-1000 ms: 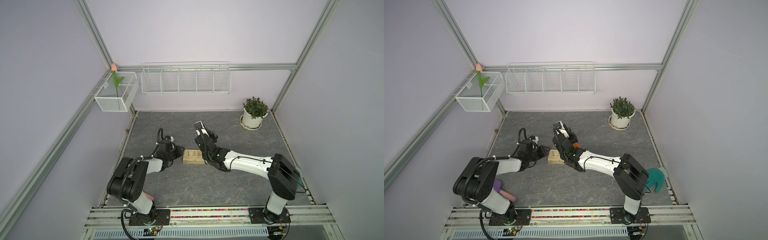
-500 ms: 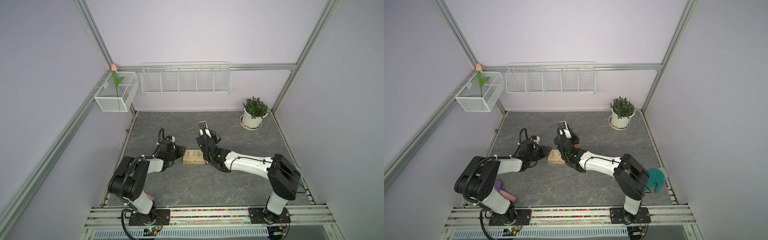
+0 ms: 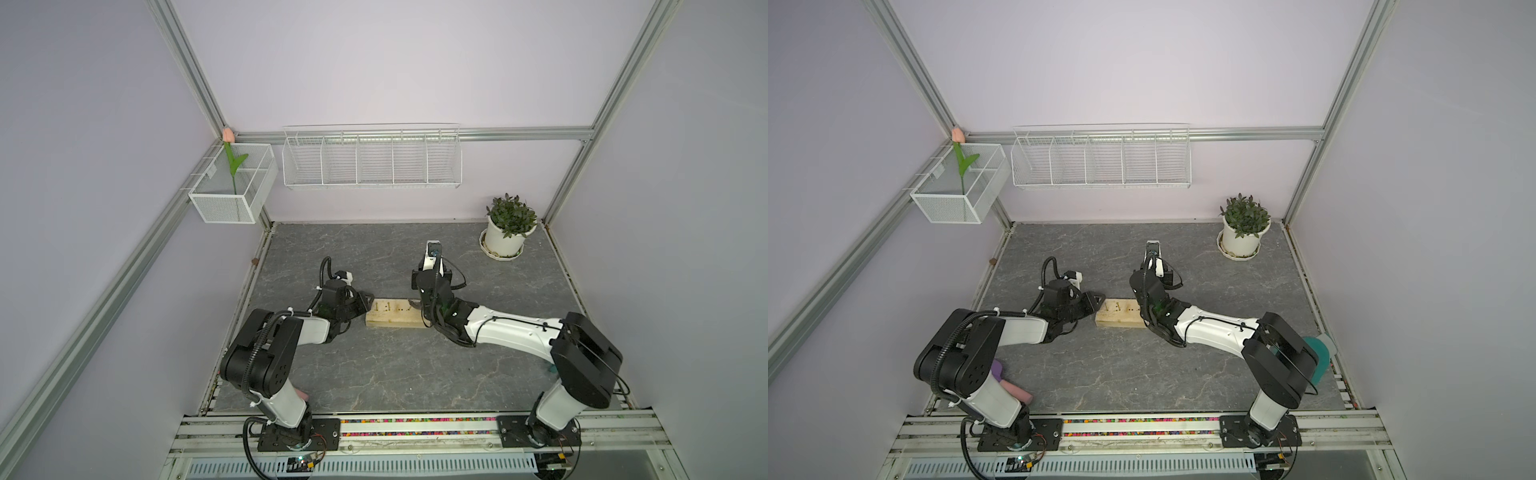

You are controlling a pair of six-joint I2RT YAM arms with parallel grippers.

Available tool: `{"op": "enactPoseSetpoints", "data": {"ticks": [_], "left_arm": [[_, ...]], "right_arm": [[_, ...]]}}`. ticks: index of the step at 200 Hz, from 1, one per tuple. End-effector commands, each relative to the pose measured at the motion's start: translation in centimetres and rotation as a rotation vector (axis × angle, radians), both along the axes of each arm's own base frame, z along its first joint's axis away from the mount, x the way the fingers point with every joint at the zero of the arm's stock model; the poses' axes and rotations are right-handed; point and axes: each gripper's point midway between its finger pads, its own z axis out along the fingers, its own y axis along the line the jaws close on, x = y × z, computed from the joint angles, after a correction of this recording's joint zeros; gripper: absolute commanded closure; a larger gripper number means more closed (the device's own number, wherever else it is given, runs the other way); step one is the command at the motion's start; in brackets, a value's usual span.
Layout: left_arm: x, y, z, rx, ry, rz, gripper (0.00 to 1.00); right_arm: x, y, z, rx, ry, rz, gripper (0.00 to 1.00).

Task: Use a claw hammer to pull out a nail
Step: Remove the nail from the mounting plate.

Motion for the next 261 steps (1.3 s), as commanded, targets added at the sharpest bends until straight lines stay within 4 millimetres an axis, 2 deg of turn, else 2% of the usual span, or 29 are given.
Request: {"op": "enactPoseSetpoints", "data": {"ticks": [1, 44, 65, 69, 113, 261], "left_arm": [[-2.2, -1.3, -2.5, 0.009, 0.096, -0.059, 0.69], [-2.9, -1.7, -3.3, 0.021, 0.122, -0.069, 0.69], [-3.3, -1.8, -3.8, 0.028, 0.133, -0.073, 0.70], [-3.3, -1.8, -3.9, 0.027, 0.136, -0.073, 0.70], [-3.9, -1.6, -4.8, 0.039, 0.157, -0.070, 0.71], [-4.0, -1.2, -5.0, 0.053, 0.164, -0.057, 0.71]], "right_arm": [[-0.7, 0.7, -3.8, 0.100, 0.076, 0.050, 0.93], [-0.4, -0.6, -5.3, 0.174, 0.108, 0.038, 0.93], [-0.2, -1.0, -5.3, 0.210, 0.106, 0.029, 0.93], [-0.4, -1.5, -6.3, 0.196, 0.123, 0.025, 0.93], [-0.5, -2.3, -7.3, 0.224, 0.123, 0.017, 0.93], [-1.1, -7.3, -11.3, 0.454, 0.103, -0.092, 0.93]]}}
